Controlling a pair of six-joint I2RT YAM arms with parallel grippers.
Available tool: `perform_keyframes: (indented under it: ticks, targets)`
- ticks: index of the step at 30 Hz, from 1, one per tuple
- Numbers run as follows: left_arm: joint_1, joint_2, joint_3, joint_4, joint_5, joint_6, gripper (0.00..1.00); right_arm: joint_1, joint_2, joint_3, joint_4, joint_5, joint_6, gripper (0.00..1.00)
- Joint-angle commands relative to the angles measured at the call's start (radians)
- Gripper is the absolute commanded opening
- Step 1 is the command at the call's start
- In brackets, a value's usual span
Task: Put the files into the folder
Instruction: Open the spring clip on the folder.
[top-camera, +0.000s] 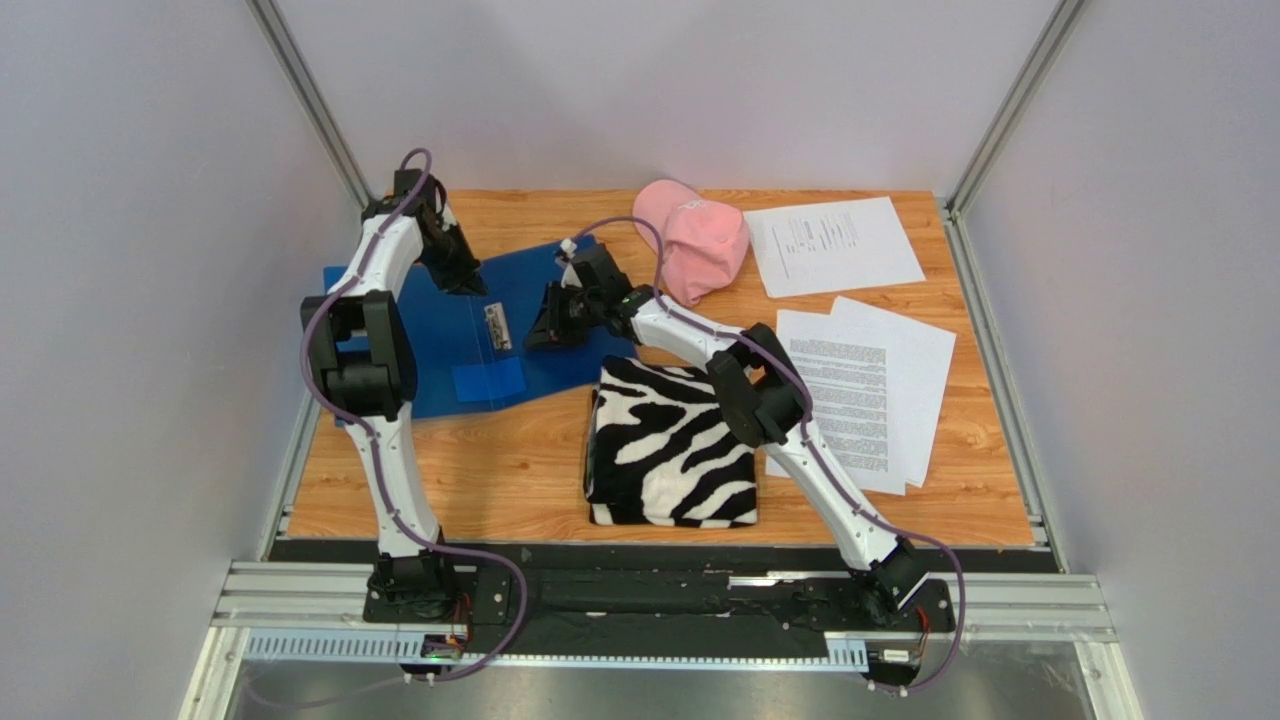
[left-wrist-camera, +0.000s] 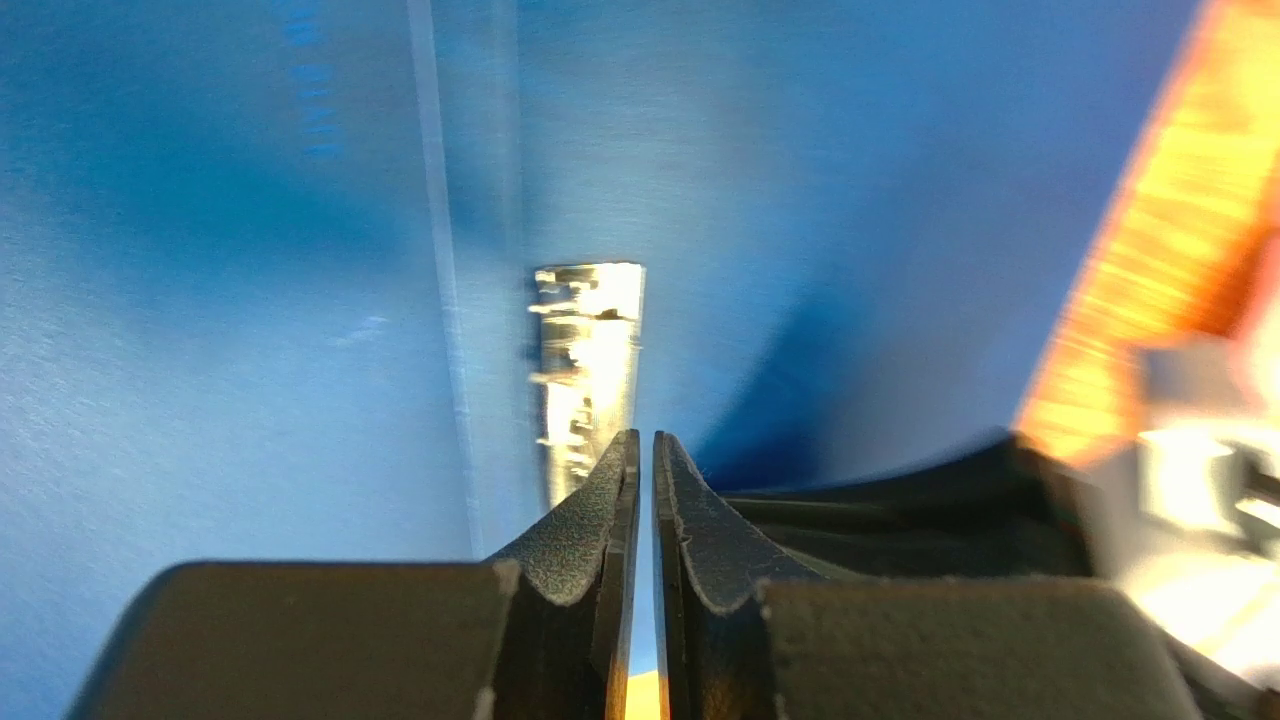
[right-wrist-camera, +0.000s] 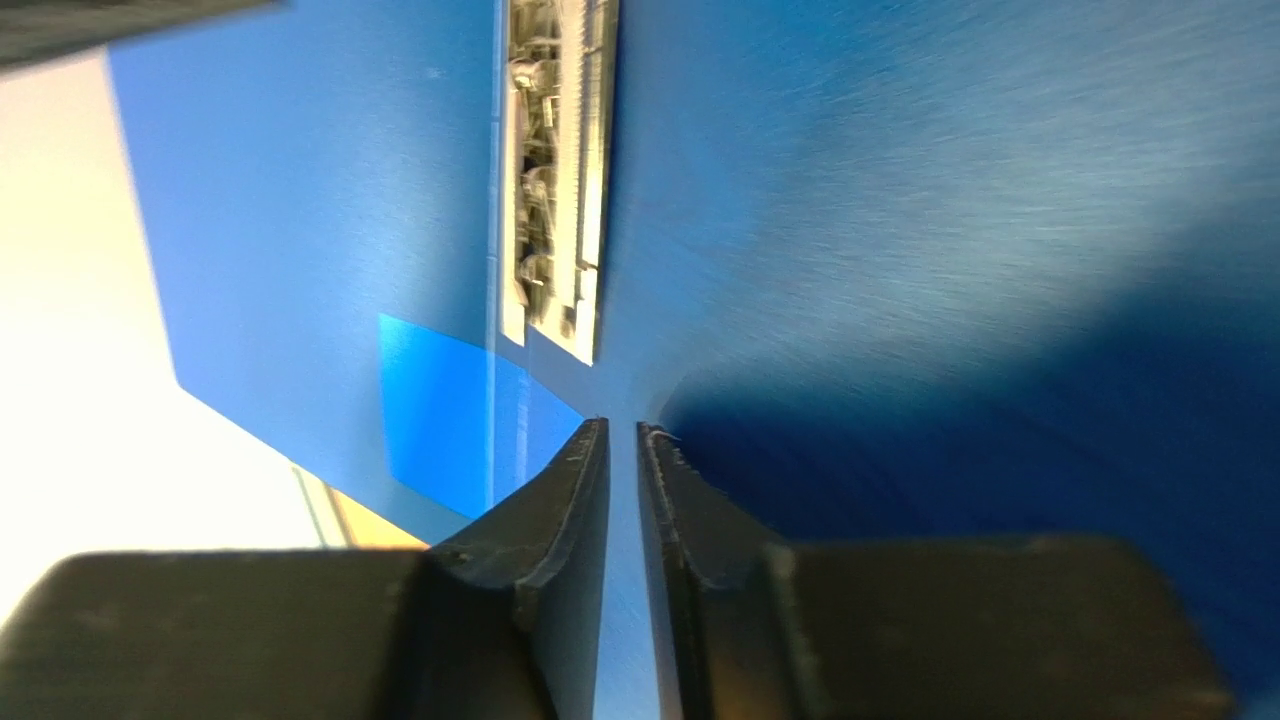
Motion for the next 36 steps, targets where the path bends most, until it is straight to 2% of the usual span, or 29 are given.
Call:
perform_keyframes:
  ticks: [1, 3, 7, 10, 14, 17, 25, 32, 36]
  targets:
    - [0.010, 0.047, 0.059, -0.076, -0.071, 0.024, 0.15, -0.034, -0.027, 0.012, -0.223, 0.075, -0.208, 0.26]
    - [0.005, 0.061, 0.073, -0.076, -0.079, 0.031, 0.15, -0.034, -0.028, 0.018, -0.229, 0.072, -0.240, 0.30]
    - [-0.015, 0.082, 0.111, -0.073, -0.186, 0.083, 0.19, -0.032, -0.042, 0.004, -0.221, 0.049, -0.257, 0.33]
    - [-0.016, 0.113, 0.155, -0.083, -0.182, 0.073, 0.20, -0.027, -0.061, -0.010, -0.201, 0.030, -0.265, 0.36]
    - [-0.019, 0.161, 0.215, -0.099, -0.177, 0.034, 0.20, -0.020, -0.076, -0.014, -0.185, 0.009, -0.262, 0.53]
    - [-0.018, 0.191, 0.240, -0.118, -0.192, 0.002, 0.21, -0.009, -0.079, -0.013, -0.162, 0.001, -0.244, 0.57]
    - [-0.028, 0.242, 0.258, -0.135, -0.180, -0.064, 0.18, 0.020, -0.067, 0.032, -0.131, -0.002, -0.202, 0.59]
    - [-0.030, 0.221, 0.171, -0.109, -0.200, -0.088, 0.15, 0.051, -0.039, 0.022, -0.047, -0.010, -0.116, 0.64]
    - [-0.030, 0.184, 0.085, -0.071, -0.197, -0.102, 0.14, 0.060, 0.000, 0.024, 0.070, -0.010, -0.026, 0.59]
